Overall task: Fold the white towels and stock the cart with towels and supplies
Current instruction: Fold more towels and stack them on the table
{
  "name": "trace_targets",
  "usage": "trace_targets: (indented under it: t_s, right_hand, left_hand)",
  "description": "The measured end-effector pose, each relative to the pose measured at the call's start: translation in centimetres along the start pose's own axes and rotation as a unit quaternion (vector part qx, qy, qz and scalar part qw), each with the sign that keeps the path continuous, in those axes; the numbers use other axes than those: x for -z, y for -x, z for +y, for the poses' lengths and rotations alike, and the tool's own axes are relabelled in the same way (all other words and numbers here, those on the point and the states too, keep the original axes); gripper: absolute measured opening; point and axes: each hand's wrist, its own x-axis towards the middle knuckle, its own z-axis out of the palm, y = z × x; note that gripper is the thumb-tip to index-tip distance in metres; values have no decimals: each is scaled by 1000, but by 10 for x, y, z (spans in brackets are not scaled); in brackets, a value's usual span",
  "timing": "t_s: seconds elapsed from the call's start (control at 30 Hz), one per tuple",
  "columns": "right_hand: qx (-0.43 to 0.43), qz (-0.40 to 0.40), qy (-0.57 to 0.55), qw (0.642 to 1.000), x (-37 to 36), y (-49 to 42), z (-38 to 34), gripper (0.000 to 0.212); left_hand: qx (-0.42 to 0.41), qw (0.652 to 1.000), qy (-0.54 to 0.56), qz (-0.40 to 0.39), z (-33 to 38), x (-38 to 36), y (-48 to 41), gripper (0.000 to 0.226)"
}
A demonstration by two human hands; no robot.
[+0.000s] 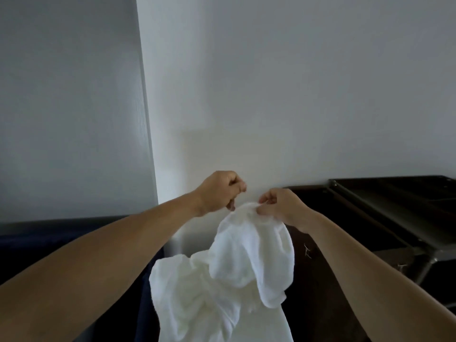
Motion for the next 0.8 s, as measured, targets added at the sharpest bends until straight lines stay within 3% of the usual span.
trace_targets:
  t_s: [0.07, 0.1, 0.2, 0.23, 0.27, 0.4, 0.5, 0.57, 0.67, 0.73, 0.8]
  right_hand:
    - [23, 36, -7, 999, -6, 4, 4, 9]
    - [32, 39, -23, 998, -9, 6, 5, 9]
    - [29, 37, -123, 991, -13, 12, 4, 5]
    - [27, 35, -143, 989, -13, 13, 1, 5]
    - [25, 30, -155, 987, -13, 12, -1, 7]
    - [25, 7, -177, 984, -15, 11, -7, 16]
    - [43, 31, -164, 985, -10, 10, -4, 29]
    - [61, 22, -165, 984, -7, 10, -4, 44]
    - [79, -4, -140, 987, -10, 12, -9, 54]
    - [81, 1, -102, 991, -15, 12, -15, 51]
    - [85, 35, -5, 996, -16, 10, -19, 30]
  left_hand:
    - [14, 999, -13, -33, -1, 6, -2, 8]
    - [22, 995, -59, -80, -5, 8, 0, 18]
    - [60, 943, -197, -260, -26, -1, 15, 90]
    - [67, 935, -198, -287, -31, -7, 19, 98]
    - [60, 938, -181, -290, -33, -12, 22, 92]
    - [36, 972, -131, -192, -32, -20, 15, 27]
    - [62, 990, -13, -123, -21, -11, 11, 34]
    - [58, 997, 10, -40, -10, -1, 4, 40]
    - [69, 997, 10, 18, 2, 7, -8, 28]
    - [59, 998, -29, 0, 6, 8, -11, 26]
    - [27, 997, -74, -25, 4, 6, -11, 27]
